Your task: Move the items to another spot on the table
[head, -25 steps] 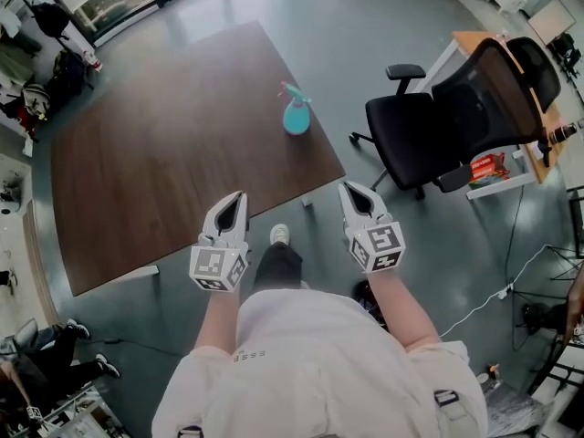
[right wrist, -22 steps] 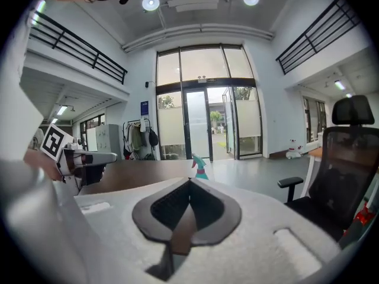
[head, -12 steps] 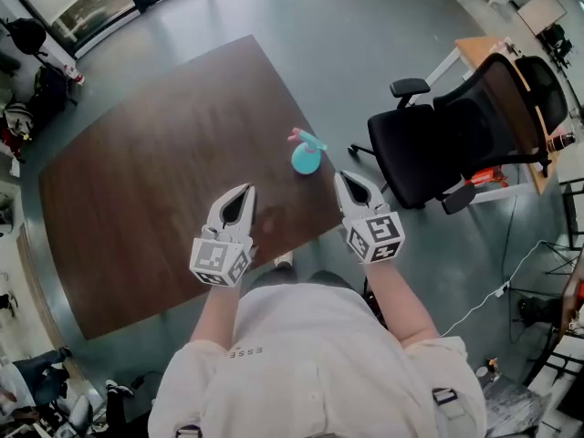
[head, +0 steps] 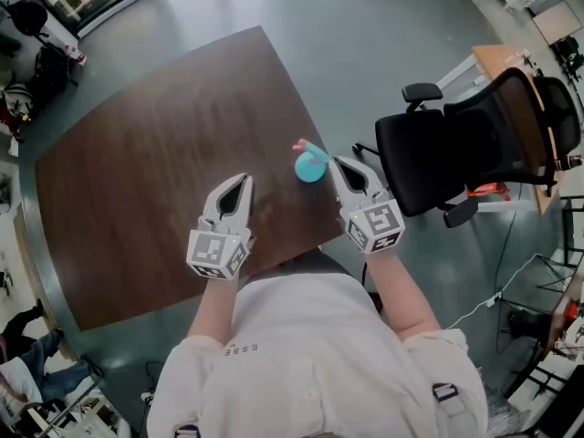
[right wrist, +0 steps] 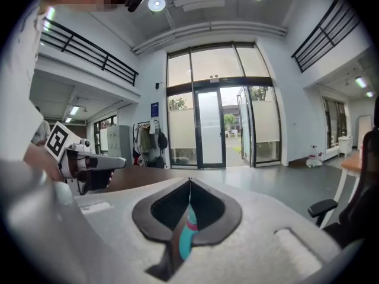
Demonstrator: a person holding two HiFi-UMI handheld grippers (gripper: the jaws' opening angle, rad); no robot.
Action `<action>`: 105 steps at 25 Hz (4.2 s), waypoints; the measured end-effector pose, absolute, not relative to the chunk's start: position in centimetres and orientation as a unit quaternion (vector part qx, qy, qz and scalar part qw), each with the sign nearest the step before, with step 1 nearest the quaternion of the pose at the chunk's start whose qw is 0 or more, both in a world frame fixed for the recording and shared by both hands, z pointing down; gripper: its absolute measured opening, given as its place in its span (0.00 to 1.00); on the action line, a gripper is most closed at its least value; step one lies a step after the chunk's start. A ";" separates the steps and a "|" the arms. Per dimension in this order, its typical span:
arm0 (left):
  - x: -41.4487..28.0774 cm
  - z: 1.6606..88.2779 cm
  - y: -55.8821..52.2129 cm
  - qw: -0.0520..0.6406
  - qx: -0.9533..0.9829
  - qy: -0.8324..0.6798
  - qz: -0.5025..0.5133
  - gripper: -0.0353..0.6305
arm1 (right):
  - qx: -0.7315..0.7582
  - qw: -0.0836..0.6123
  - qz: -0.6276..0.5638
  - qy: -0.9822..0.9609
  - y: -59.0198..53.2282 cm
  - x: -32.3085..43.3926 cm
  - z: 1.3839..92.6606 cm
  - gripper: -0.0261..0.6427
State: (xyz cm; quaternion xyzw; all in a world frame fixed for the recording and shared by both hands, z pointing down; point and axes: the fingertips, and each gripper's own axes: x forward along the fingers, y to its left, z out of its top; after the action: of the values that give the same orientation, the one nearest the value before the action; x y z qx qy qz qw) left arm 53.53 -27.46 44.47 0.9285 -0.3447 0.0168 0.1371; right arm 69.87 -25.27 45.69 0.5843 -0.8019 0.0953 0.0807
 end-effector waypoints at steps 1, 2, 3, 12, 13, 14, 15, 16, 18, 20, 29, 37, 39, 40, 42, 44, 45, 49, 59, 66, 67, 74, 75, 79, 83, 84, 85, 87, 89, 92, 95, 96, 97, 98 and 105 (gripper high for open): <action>53.7 44.5 -27.7 0.138 0.926 -0.351 0.018 0.08 | 0.573 0.081 0.099 -0.809 -25.7 69.7 46.0 0.03; 53.8 44.6 -27.9 0.140 0.923 -0.357 0.020 0.08 | 0.563 0.080 0.104 -0.816 -26.2 69.6 46.2 0.06; 53.9 44.6 -28.1 0.141 0.920 -0.364 0.022 0.08 | 0.553 0.077 0.108 -0.823 -26.7 69.6 46.4 0.10; 55.1 45.8 -28.8 0.158 0.895 -0.416 0.023 0.08 | 0.452 0.112 0.154 -0.872 -29.1 68.7 50.7 0.36; 55.2 46.0 -28.7 0.160 0.893 -0.420 0.024 0.08 | 0.443 0.117 0.155 -0.875 -29.1 68.6 51.2 0.36; 55.3 46.2 -28.6 0.161 0.890 -0.426 0.025 0.08 | 0.436 0.122 0.157 -0.878 -29.1 68.4 51.5 0.36; 55.2 46.4 -28.5 0.163 0.886 -0.433 0.026 0.08 | 0.429 0.125 0.158 -0.881 -29.1 68.2 51.9 0.36; 55.1 46.6 -28.5 0.165 0.882 -0.440 0.026 0.08 | 0.423 0.127 0.160 -0.883 -29.2 68.0 52.2 0.36; 55.0 47.2 -28.3 0.169 0.875 -0.454 0.025 0.08 | 0.414 0.129 0.163 -0.886 -29.3 67.8 52.9 0.36; 54.8 47.8 -28.0 0.171 0.868 -0.466 0.024 0.08 | 0.411 0.131 0.163 -0.887 -29.4 67.7 53.6 0.36; 53.5 48.1 -26.8 0.176 0.843 -0.507 0.025 0.08 | 0.397 0.123 0.157 -0.896 -29.9 67.9 53.6 0.22; 53.1 47.3 -26.1 0.167 0.832 -0.528 0.025 0.08 | 0.411 0.149 0.143 -0.888 -30.0 70.0 52.9 0.22; 52.9 46.7 -26.0 0.159 0.826 -0.540 0.021 0.08 | 0.398 0.141 0.138 -0.896 -30.2 70.1 52.1 0.22; 52.7 46.4 -25.9 0.155 0.824 -0.544 0.019 0.08 | 0.394 0.139 0.135 -0.898 -30.4 70.0 51.7 0.22; 51.9 45.9 -25.6 0.149 0.820 -0.552 0.017 0.08 | 0.387 0.136 0.127 -0.903 -30.6 69.3 50.8 0.22; 50.5 45.7 -25.0 0.147 0.814 -0.562 0.013 0.08 | 0.379 0.134 0.116 -0.908 -30.6 68.0 50.0 0.22; 49.7 45.6 -24.6 0.146 0.809 -0.569 0.011 0.08 | 0.374 0.133 0.111 -0.911 -30.4 67.2 49.7 0.22; 45.7 45.0 -22.8 0.138 0.790 -0.598 -0.001 0.08 | 0.346 0.133 0.097 -0.924 -29.7 63.2 48.8 0.22; 31.2 44.1 -15.1 0.119 0.737 -0.665 -0.017 0.08 | 0.291 0.141 0.077 -0.943 -25.5 49.2 48.1 0.22; 18.0 43.6 -6.4 0.107 0.686 -0.719 -0.031 0.08 | 0.212 0.139 0.054 -0.966 -18.5 34.2 47.9 0.22; 16.2 43.5 -5.1 0.103 0.678 -0.727 -0.031 0.08 | 0.200 0.137 0.051 -0.969 -17.7 32.0 47.8 0.22; 5.0 43.5 4.5 0.089 0.591 -0.801 -0.047 0.08 | 0.117 0.135 0.045 -0.983 -11.8 18.8 47.9 0.22; 3.8 43.6 5.8 0.089 0.582 -0.807 -0.050 0.08 | 0.108 0.138 0.045 -0.984 -10.8 17.2 48.0 0.22; -0.9 44.0 10.4 0.090 0.548 -0.830 -0.061 0.08 | 0.064 0.142 0.040 -0.987 -7.2 10.4 47.8 0.22; -4.9 44.9 14.0 0.098 0.504 -0.855 -0.073 0.08 | 0.020 0.145 0.032 -0.989 -5.1 4.5 47.8 0.22; -5.8 45.1 14.5 0.101 0.496 -0.859 -0.077 0.08 | 0.014 0.147 0.031 -0.989 -4.8 3.0 48.1 0.22; -6.8 45.3 14.9 0.102 0.492 -0.861 -0.078 0.08 | 0.009 0.149 0.029 -0.988 -4.5 1.6 48.4 0.22; -8.9 45.4 14.7 0.101 0.490 -0.863 -0.075 0.08 | 0.002 0.151 0.025 -0.988 -4.6 -1.4 48.8 0.22; -11.4 45.5 14.0 0.101 0.491 -0.863 -0.070 0.08 | -0.001 0.152 0.025 -0.988 -5.1 -4.2 49.1 0.22; -15.5 45.7 13.1 0.102 0.494 -0.861 -0.062 0.08 | -0.002 0.152 0.029 -0.988 -5.9 -7.9 49.6 0.22; -19.4 45.3 12.0 0.097 0.503 -0.857 -0.055 0.08 | 0.007 0.150 0.033 -0.988 -7.1 -11.4 49.7 0.22; -20.6 45.1 11.6 0.096 0.504 -0.857 -0.054 0.08 | 0.014 0.151 0.036 -0.988 -7.7 -12.4 49.7 0.22; -21.5 44.9 11.1 0.096 0.506 -0.856 -0.052 0.08 | 0.022 0.153 0.037 -0.987 -8.3 -13.2 49.6 0.22; -22.2 44.8 10.6 0.095 0.508 -0.855 -0.049 0.08 | 0.030 0.154 0.036 -0.987 -8.9 -13.8 49.6 0.22; -27.4 45.1 7.4 0.105 0.544 -0.832 -0.034 0.08 | 0.087 0.147 0.045 -0.984 -12.0 -17.7 49.2 0.22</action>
State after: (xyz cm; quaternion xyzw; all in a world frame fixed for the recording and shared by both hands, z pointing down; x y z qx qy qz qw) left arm -27.44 7.38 45.06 0.5438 -0.8319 -0.0339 0.1054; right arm -17.74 -12.00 49.16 0.0865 -0.9844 0.0446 0.1468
